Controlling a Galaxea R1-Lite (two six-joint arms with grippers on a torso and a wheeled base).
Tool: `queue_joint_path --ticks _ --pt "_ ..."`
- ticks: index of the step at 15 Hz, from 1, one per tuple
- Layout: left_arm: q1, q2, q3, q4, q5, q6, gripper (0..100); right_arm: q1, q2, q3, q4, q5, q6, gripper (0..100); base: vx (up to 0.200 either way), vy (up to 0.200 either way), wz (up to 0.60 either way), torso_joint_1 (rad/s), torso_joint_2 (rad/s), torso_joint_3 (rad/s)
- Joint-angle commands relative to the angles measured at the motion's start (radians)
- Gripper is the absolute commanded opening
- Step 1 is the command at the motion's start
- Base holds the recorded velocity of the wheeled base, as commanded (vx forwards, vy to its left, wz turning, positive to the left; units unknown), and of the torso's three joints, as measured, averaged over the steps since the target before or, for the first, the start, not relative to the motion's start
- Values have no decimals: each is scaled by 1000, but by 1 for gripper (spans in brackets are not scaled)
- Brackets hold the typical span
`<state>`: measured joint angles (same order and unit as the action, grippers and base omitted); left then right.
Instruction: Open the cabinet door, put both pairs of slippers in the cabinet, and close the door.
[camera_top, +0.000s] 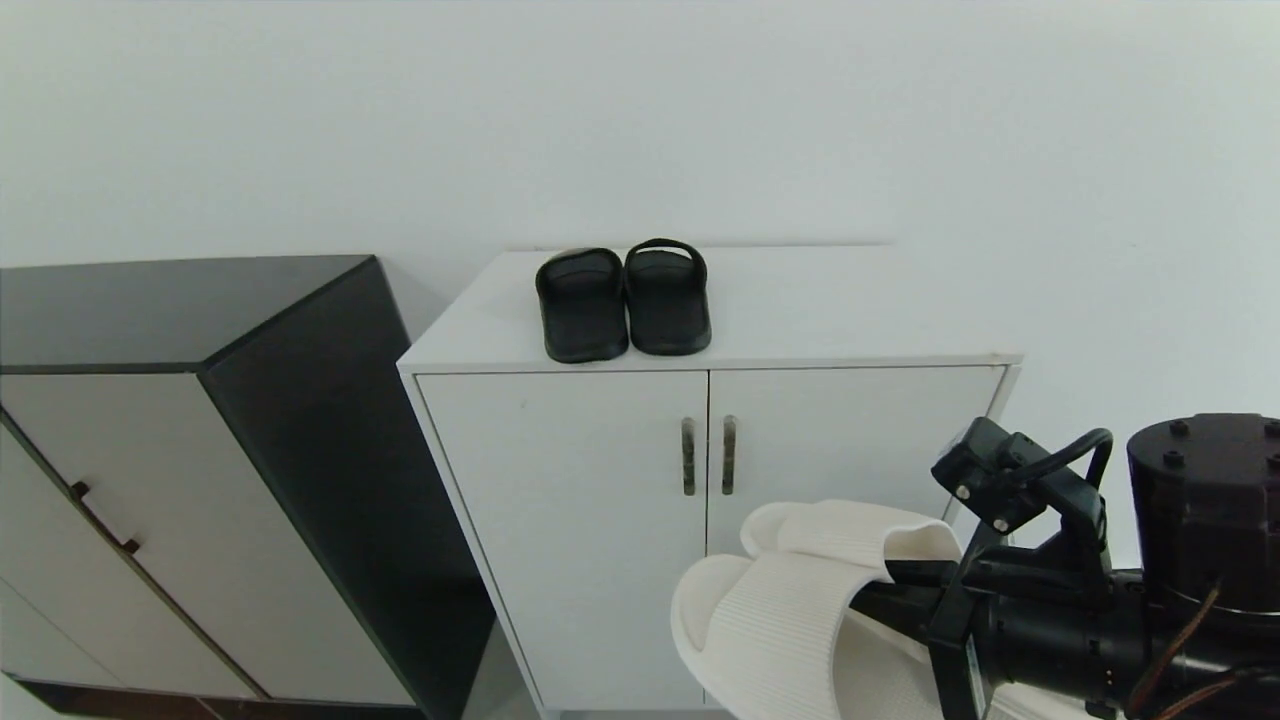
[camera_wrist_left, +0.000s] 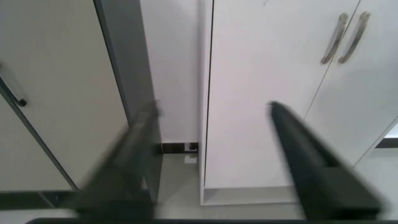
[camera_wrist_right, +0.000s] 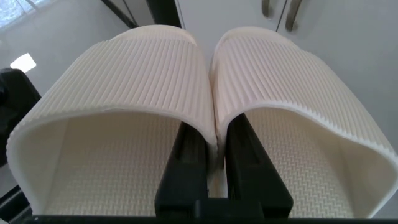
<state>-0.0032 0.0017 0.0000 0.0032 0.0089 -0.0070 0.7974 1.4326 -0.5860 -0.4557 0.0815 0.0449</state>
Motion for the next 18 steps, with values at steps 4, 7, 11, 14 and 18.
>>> queue_joint_path --ticks 4,7,11,14,18 --pt "0 0 0 1 -6 18 100 0 6 23 -6 0 -2 0 0 0 0 -176 494 314" --pt "0 0 0 1 -20 33 100 0 5 29 -11 1 -2 0 0 0 0 -155 478 325" --pt "0 0 0 1 -18 36 100 0 -12 58 -11 0 -2 0 0 0 0 -124 456 333" --pt "-17 64 -120 -54 -29 -53 100 0 -41 60 -12 0 -3 0 0 0 0 -90 458 364" --pt "-106 345 -244 -54 -227 -125 100 0 -32 61 -11 1 -3 0 0 0 0 -34 413 376"
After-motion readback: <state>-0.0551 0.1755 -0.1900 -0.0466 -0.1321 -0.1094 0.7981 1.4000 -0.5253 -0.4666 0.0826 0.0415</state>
